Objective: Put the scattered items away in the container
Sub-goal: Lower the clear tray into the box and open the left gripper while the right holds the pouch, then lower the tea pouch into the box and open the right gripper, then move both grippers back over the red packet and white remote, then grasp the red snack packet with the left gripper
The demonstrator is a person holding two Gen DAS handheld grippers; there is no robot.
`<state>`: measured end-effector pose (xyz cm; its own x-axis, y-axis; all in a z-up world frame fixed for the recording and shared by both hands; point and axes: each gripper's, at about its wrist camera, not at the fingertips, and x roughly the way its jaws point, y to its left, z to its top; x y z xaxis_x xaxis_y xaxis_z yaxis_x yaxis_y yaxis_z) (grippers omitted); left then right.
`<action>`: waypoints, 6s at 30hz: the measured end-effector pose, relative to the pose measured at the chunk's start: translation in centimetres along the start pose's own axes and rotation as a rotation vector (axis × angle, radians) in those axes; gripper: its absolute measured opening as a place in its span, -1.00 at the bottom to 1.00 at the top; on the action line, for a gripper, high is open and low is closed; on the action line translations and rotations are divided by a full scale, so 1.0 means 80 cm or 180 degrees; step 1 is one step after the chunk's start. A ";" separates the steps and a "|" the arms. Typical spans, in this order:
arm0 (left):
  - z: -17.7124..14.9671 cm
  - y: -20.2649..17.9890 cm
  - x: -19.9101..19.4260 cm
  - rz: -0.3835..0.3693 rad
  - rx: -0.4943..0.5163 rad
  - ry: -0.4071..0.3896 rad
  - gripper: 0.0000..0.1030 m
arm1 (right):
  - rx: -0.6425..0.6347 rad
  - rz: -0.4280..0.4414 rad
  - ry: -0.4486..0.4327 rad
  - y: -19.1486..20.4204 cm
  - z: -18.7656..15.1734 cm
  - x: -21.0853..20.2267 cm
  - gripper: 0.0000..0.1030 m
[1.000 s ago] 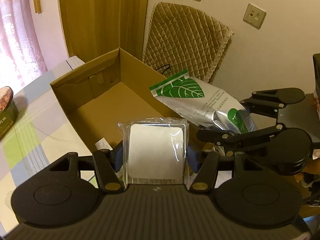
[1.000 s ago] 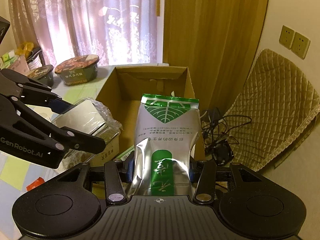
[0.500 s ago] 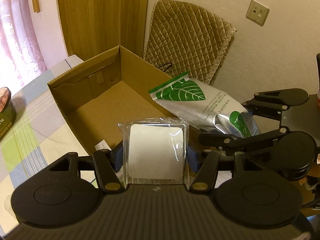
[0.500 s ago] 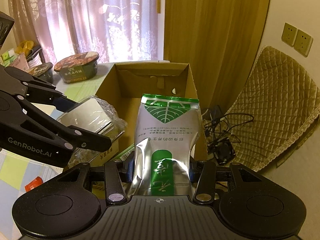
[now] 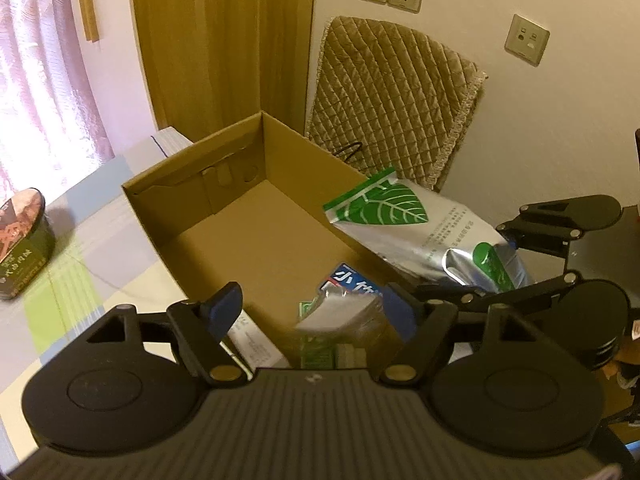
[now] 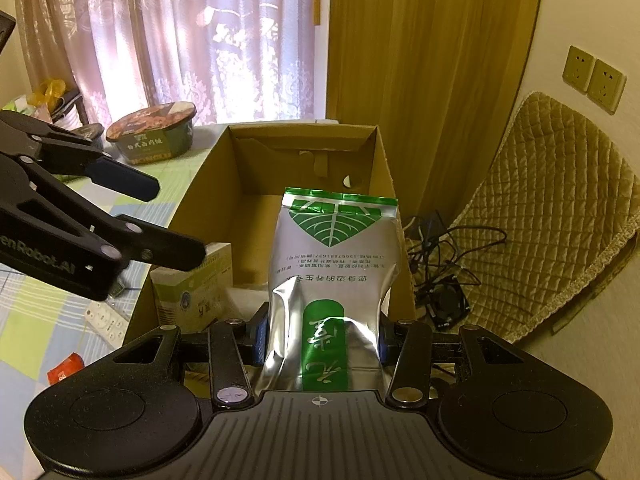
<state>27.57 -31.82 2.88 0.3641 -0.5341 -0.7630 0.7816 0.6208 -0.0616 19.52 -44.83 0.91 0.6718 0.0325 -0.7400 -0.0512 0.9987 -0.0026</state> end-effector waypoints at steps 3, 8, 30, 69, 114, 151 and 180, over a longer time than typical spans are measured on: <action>-0.002 0.007 -0.006 0.0034 -0.0005 -0.0007 0.42 | -0.0012 0.0002 -0.0009 0.002 0.001 -0.001 -0.04; -0.008 0.018 -0.015 0.0065 -0.0049 -0.0018 0.42 | -0.0047 0.0004 -0.0022 0.007 0.006 -0.003 -0.04; -0.022 0.048 -0.036 0.0132 -0.0097 -0.0025 0.43 | -0.0157 0.0016 -0.0031 0.025 0.027 0.013 -0.04; -0.040 0.062 -0.046 0.0153 -0.0181 0.0002 0.43 | 0.0037 0.0032 -0.0138 0.018 0.037 0.026 0.54; -0.286 0.085 -0.157 0.0574 -0.0591 0.0399 0.45 | -0.1391 0.0894 0.0041 0.238 -0.014 -0.058 0.54; -0.302 0.108 -0.028 0.0195 0.0681 0.0825 0.32 | -0.4202 0.1379 0.1227 0.334 -0.027 0.148 0.53; -0.316 0.134 -0.029 0.0053 0.0427 0.0992 -0.43 | -0.4233 0.1447 0.1668 0.347 -0.032 0.206 0.53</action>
<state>22.27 -9.44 -12.33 0.2211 -0.3106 -0.9245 0.8440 0.5358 0.0218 27.27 -16.68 -13.06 0.0955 0.0167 -0.9953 -0.9867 0.1336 -0.0924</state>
